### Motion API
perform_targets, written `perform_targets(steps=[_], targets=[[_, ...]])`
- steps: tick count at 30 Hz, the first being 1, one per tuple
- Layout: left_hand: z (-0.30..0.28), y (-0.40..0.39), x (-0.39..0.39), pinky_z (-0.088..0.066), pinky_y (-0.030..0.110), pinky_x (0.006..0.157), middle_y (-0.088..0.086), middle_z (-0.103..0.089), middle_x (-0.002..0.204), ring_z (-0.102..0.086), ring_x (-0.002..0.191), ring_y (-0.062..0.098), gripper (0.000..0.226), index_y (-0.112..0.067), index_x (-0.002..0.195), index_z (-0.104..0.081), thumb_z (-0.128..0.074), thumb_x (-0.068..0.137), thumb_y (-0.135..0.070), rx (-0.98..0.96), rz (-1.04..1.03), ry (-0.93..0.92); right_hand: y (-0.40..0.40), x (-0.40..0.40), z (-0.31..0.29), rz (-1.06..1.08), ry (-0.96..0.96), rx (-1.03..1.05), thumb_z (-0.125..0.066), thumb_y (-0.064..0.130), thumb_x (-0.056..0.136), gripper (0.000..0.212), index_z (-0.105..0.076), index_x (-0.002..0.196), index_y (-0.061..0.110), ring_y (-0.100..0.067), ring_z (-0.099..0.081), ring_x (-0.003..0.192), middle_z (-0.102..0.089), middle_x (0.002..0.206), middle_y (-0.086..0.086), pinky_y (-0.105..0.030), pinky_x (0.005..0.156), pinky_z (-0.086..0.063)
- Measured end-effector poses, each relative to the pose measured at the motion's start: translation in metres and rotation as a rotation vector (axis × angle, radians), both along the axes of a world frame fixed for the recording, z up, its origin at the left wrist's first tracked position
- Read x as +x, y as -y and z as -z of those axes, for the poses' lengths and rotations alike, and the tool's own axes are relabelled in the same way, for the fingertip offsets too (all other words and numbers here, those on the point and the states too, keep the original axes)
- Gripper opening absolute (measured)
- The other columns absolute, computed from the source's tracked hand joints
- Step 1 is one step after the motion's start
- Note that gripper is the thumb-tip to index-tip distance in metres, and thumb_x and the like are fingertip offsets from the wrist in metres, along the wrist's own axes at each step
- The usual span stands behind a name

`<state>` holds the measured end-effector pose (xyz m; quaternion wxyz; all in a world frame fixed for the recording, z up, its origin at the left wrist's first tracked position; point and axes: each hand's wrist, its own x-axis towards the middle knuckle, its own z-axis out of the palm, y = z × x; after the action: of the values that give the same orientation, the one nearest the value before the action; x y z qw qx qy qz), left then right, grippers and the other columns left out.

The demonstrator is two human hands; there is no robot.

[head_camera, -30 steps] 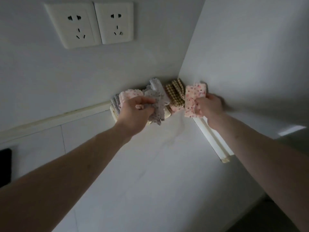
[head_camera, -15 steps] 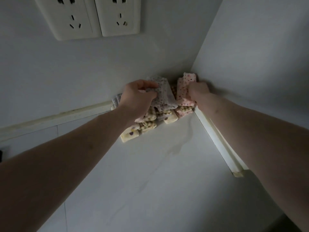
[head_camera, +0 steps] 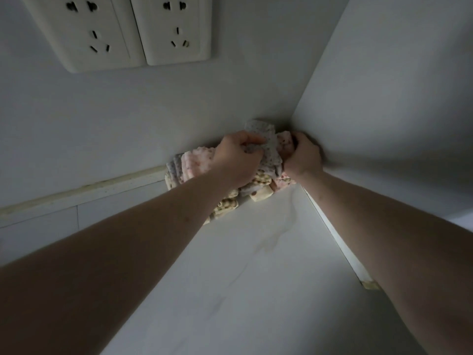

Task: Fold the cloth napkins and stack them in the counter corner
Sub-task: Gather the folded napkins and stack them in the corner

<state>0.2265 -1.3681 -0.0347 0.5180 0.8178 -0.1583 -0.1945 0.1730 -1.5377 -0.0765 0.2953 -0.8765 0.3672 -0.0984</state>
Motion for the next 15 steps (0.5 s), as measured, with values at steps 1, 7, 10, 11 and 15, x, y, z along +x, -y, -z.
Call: perform_targets(steps=[1, 7, 10, 11, 15], targets=[[0.007, 0.0, 0.0, -0.051, 0.02, 0.08, -0.009, -0.07, 0.096, -0.068, 0.092, 0.015, 0.027, -0.041, 0.109, -0.074, -0.065, 0.089, -0.025, 0.092, 0.03, 0.035, 0.0, -0.002, -0.001, -0.013, 0.0, -0.012, -0.072, 0.021, 0.081, 0.062, -0.055, 0.14, 0.018, -0.029, -0.061, 0.125, -0.068, 0.131, -0.009, -0.03, 0.103, -0.047], [0.011, -0.01, -0.001, -0.052, 0.023, 0.085, -0.005, -0.07, 0.101, -0.066, 0.091, 0.016, 0.035, -0.037, 0.111, -0.074, -0.06, 0.085, -0.017, 0.167, 0.022, 0.121, -0.004, -0.016, -0.003, -0.072, 0.209, -0.112, -0.054, 0.021, 0.096, 0.035, -0.064, 0.129, 0.014, -0.024, -0.061, 0.121, -0.07, 0.127, -0.006, -0.024, 0.102, -0.043], [-0.004, -0.018, -0.002, -0.043, 0.013, 0.056, -0.013, -0.066, 0.071, -0.06, 0.062, 0.003, 0.033, -0.035, 0.102, -0.076, -0.061, 0.083, -0.013, 0.081, -0.045, 0.112, 0.0, -0.024, 0.001, -0.07, 0.193, -0.117, -0.055, 0.022, 0.098, 0.03, -0.069, 0.124, 0.015, -0.023, -0.065, 0.113, -0.073, 0.12, -0.005, -0.021, 0.094, -0.045], [-0.009, -0.021, -0.002, -0.043, 0.013, 0.053, -0.012, -0.068, 0.072, -0.062, 0.062, 0.004, 0.032, -0.036, 0.1, -0.076, -0.062, 0.083, -0.014, 0.051, -0.066, 0.108, 0.001, -0.027, 0.001, -0.063, 0.175, -0.121, -0.056, 0.023, 0.098, 0.029, -0.07, 0.122, 0.015, -0.023, -0.066, 0.109, -0.074, 0.118, -0.005, -0.019, 0.089, -0.043], [-0.027, -0.027, -0.003, -0.044, 0.014, 0.047, -0.006, -0.073, 0.088, -0.06, 0.054, 0.004, 0.031, -0.033, 0.1, -0.076, -0.064, 0.086, -0.008, -0.16, -0.112, 0.0, -0.005, -0.033, -0.011, -0.009, 0.319, -0.055, -0.06, 0.025, 0.098, 0.024, -0.075, 0.113, 0.015, -0.003, -0.064, 0.089, -0.073, 0.1, 0.007, -0.003, 0.075, -0.04]])
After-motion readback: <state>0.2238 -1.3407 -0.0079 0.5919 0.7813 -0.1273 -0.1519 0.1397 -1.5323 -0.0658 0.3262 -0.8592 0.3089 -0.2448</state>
